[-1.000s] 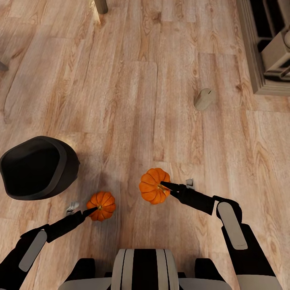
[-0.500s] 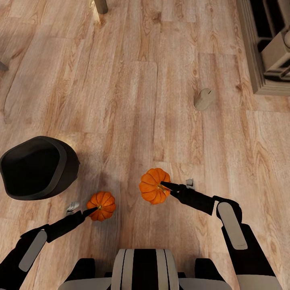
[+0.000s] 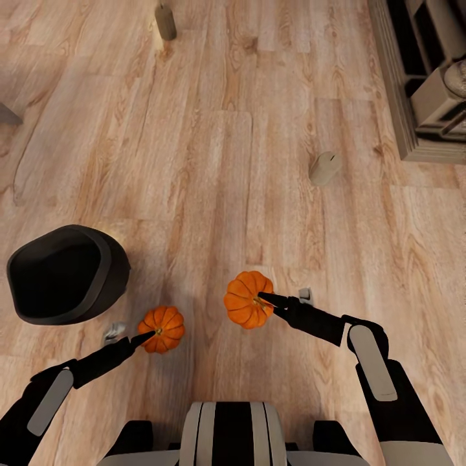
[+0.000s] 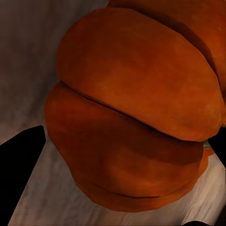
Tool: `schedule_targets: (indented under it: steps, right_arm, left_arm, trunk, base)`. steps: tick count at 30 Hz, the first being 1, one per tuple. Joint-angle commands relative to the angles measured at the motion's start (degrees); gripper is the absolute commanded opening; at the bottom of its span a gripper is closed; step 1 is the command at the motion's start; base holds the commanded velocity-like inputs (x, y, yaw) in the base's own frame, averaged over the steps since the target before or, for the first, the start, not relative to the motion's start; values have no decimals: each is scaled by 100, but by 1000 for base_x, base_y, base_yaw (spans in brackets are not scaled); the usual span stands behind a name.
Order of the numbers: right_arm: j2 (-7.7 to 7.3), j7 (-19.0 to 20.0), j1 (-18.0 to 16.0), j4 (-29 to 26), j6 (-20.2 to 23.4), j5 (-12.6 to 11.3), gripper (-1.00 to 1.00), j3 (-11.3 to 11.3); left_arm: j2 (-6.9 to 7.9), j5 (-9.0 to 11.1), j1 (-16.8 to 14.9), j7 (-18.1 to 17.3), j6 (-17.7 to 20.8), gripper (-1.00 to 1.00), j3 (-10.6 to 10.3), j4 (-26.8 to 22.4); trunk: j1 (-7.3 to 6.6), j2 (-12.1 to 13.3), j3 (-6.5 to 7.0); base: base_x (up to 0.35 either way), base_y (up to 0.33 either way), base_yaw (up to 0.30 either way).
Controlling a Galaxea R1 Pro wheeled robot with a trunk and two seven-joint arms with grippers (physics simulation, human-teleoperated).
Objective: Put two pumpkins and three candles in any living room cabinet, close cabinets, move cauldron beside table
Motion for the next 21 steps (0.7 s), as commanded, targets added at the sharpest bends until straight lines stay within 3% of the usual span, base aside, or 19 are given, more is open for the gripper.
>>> schedule_targets:
  steps: [1, 10, 16, 21]
  right_arm:
    - [1, 63, -3, 1, 23, 49, -100, -8]
    - [-6, 74, -3, 26, 13, 0, -100, -19]
    - [0, 78, -3, 36, 9, -24, -100, -29]
    - [1, 82, -3, 43, 7, -26, -100, -37]
  left_arm:
    - [4, 23, -1, -10, 41, -100, 7, -1]
    - [13, 52, -1, -22, 130, -100, -2, -60]
    - [23, 20, 0, -625, 164, -100, -23, -150]
    - [17, -20, 0, -675, 500, -100, -14, -202]
  trunk:
    - [-3, 1, 20]
    - [-26, 13, 220]
    - [-42, 21, 353]
    - [-55, 27, 463]
  base:
    - [0, 0, 0]
    - [0, 0, 0]
    - [0, 0, 0]
    - [0, 0, 0]
